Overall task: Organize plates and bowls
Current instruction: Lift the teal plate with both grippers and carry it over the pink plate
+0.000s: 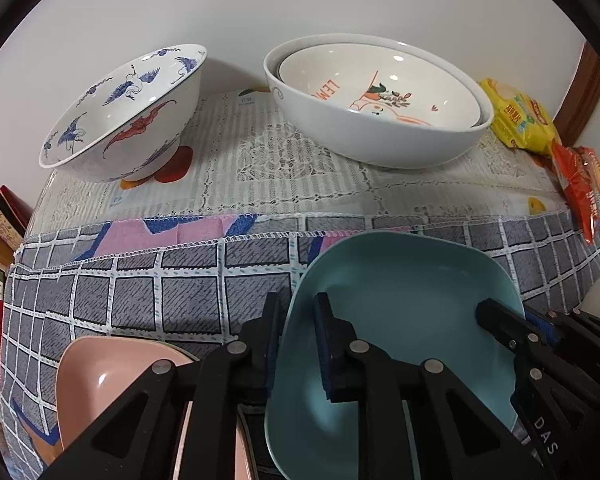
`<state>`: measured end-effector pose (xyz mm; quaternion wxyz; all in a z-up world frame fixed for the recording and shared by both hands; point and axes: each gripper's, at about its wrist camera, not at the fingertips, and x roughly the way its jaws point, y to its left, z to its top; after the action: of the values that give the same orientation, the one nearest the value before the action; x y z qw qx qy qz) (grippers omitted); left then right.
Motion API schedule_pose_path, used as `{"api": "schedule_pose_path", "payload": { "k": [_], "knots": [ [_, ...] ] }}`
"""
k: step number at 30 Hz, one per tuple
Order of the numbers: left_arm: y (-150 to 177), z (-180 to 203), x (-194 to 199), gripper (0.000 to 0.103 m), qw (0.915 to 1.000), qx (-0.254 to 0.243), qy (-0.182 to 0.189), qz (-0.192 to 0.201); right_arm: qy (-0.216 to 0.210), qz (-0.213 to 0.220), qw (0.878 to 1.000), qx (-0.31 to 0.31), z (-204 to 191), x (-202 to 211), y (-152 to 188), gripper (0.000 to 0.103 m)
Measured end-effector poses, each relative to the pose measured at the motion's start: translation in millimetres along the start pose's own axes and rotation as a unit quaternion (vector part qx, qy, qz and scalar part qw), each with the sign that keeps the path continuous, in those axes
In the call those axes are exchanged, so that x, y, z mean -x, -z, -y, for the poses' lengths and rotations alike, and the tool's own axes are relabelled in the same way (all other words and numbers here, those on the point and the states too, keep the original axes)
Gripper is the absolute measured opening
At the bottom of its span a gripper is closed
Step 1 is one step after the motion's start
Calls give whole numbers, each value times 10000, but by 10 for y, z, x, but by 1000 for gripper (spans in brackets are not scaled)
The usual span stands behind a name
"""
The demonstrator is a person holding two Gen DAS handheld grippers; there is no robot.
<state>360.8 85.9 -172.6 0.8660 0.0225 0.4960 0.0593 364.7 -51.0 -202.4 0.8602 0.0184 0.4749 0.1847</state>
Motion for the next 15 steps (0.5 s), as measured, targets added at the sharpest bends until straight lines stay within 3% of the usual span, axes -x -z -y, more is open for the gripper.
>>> {"api": "schedule_pose_path", "payload": {
  "k": [15],
  "knots": [
    [130, -42, 892, 15, 9976, 237, 234, 603, -59, 638, 9979, -124, -89, 904, 14, 6]
  ]
}}
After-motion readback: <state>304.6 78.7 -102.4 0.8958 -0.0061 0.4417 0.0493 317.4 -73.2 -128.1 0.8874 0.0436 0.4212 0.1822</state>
